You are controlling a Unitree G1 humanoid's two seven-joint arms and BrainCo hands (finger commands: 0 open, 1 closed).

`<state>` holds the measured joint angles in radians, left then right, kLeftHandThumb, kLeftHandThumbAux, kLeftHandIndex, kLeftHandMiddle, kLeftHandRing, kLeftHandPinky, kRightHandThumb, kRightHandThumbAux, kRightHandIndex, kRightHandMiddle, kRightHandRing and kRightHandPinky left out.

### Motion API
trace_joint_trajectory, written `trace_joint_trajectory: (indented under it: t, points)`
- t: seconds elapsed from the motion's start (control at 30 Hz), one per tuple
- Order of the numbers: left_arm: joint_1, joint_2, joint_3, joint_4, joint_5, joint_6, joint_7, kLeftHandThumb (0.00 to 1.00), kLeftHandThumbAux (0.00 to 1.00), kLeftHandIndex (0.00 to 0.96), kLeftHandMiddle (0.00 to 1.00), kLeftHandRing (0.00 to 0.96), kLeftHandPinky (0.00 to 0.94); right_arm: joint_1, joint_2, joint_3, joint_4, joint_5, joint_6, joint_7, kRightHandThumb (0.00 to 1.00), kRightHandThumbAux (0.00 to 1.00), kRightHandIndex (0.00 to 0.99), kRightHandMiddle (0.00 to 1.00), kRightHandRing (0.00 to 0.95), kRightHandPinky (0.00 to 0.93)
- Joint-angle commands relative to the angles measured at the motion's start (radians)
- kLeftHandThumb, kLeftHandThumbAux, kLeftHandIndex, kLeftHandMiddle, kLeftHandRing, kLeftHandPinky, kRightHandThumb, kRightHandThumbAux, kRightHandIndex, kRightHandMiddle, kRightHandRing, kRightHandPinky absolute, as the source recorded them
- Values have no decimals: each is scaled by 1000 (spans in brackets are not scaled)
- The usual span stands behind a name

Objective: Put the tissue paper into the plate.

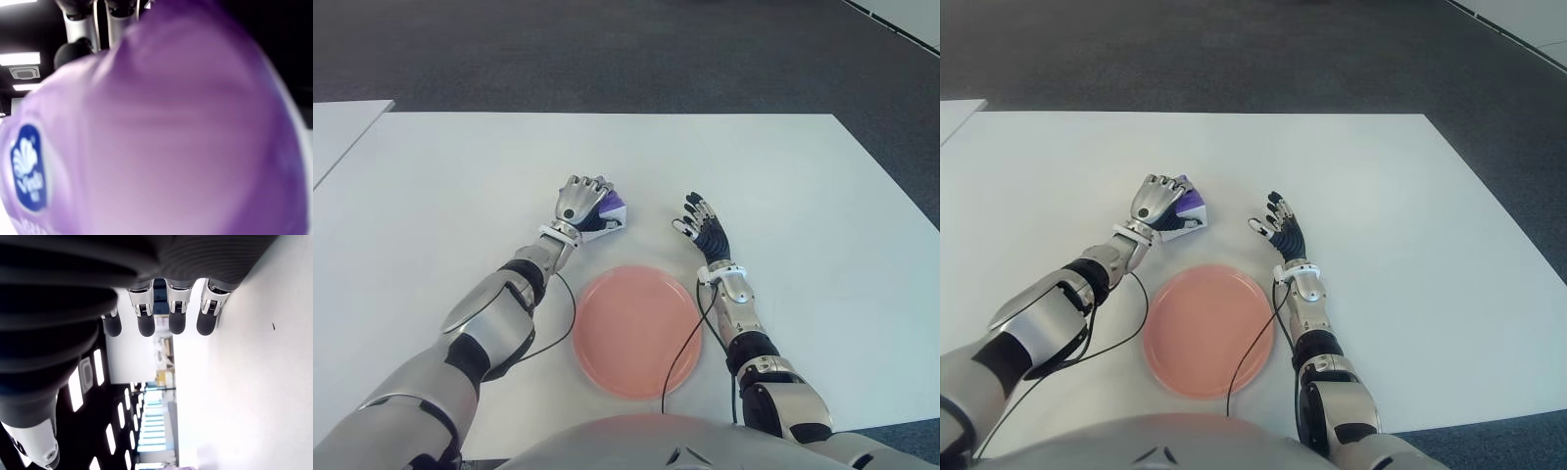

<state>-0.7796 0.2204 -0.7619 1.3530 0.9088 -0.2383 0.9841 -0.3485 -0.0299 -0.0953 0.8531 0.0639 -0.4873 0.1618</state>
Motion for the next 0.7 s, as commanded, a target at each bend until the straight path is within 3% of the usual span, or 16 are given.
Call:
trace_joint_trajectory:
  t: [0.03,0.7]
  points:
    - [22,11,4,22,1,-13,-9,743,697,442,871,866,872,46,6,0,36,5,53,4,90,710,46,34,7,44]
    - [-3,39,17,17,-3,-36,72,744,697,443,869,869,876,50,4,6,33,-3,46,-1,71,710,44,36,14,42]
